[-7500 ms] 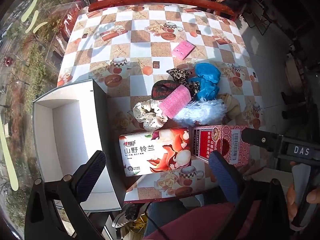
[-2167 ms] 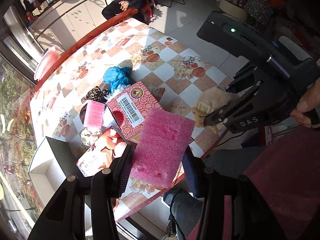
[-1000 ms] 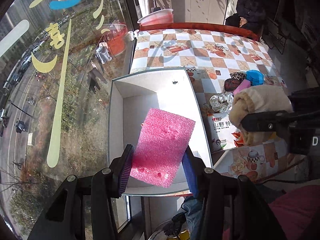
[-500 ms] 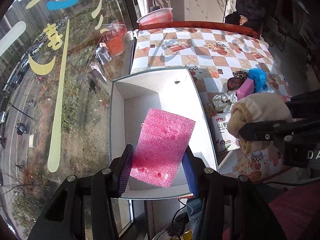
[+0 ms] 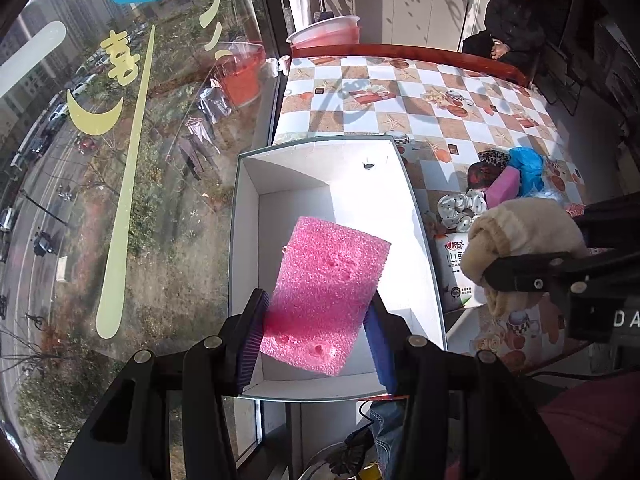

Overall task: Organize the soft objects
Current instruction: 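Carry the pink sponge and beige glove over the open white box with both grippers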

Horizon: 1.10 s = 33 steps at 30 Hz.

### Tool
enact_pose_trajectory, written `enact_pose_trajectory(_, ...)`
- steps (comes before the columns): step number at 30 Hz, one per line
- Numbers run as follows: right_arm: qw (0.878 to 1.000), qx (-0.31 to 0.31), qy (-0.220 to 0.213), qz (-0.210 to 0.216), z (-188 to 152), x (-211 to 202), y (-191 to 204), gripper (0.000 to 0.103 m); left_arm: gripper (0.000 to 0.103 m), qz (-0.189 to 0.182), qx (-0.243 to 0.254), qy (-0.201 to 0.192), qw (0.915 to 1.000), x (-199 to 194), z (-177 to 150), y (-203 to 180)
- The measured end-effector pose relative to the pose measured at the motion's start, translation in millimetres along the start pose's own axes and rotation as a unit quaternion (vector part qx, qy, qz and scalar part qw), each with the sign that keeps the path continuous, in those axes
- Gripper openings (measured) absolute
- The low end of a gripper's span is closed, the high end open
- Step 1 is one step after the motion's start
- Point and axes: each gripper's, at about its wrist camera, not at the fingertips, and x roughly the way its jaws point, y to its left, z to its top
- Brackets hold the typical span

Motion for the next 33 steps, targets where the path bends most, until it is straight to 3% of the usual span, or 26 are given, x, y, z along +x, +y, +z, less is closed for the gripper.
enact_pose_trajectory(11,1.0,0.016,0.021,0.005,4.1,13.3,-6.5,0.033,0.051,0.001,-0.081,0.02,0.9965,18.3,-2.7,37.4)
enact_pose_trajectory(23,0.997,-0.066,0.049,-0.013,11.3,41.5,32.8,0.033,0.051,-0.01,-0.078,0.065,0.9948,53.9,-15.2,35.8)
enact_pose_trajectory(33,0.996,-0.074,0.051,-0.022,20.9,53.4,40.3,0.033,0.051,-0.012,-0.076,0.09,0.993,71.3,-19.6,35.0)
